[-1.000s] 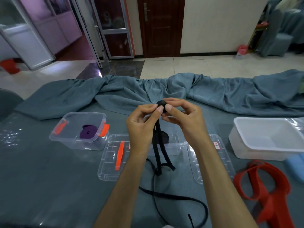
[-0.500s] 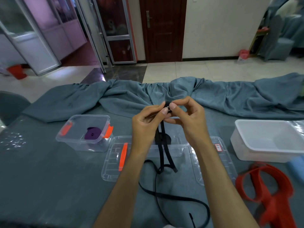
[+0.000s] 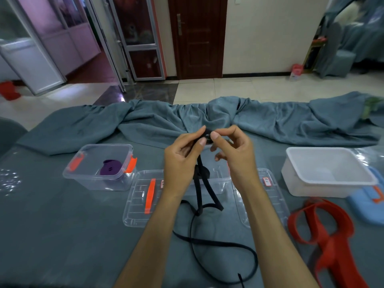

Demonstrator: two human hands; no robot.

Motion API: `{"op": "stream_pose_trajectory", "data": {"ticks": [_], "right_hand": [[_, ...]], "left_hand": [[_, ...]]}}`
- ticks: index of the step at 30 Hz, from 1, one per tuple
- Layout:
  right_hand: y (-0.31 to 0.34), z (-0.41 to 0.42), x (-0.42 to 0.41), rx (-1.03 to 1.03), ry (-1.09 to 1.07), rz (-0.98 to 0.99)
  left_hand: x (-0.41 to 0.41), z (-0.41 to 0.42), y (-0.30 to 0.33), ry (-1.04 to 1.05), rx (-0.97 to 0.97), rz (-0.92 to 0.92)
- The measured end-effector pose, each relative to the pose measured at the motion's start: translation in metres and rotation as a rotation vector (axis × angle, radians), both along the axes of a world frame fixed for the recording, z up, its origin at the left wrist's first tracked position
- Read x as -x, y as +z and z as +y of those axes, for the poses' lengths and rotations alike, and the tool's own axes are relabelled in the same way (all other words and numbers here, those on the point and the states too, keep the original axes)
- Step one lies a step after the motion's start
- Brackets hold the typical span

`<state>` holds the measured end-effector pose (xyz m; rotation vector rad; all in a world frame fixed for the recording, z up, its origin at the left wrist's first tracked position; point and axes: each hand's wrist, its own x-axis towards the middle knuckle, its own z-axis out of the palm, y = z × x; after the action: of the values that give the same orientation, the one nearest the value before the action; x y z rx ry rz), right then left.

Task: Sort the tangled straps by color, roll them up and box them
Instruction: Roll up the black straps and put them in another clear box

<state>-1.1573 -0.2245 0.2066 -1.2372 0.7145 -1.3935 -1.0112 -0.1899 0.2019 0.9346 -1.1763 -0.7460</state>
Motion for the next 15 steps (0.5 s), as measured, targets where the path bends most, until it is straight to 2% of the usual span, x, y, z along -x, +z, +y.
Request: {"op": "stream_pose_trajectory", "data": {"ticks": [2,6,10,15], "right_hand": [[0.000,0.003,0.004,0.023,-0.052,0.039],[0.002,0.007,0.005,0.075,-0.058,-0.013],[0.002,0.011,0.005,0.090,0.037,-0.009],[0.001,0.013,0.002,0.082,0.001,0.126]], "left_hand": [[0.001,0.002,0.000,0.024,0.012,-0.028],[0.004,0.006,0.006,0.090,0.049,0.061],[0.005,0.007,0.008,0.125,0.104,0.097],[0.011,0.011,0.002,0.149,0.072,0.173]]}}
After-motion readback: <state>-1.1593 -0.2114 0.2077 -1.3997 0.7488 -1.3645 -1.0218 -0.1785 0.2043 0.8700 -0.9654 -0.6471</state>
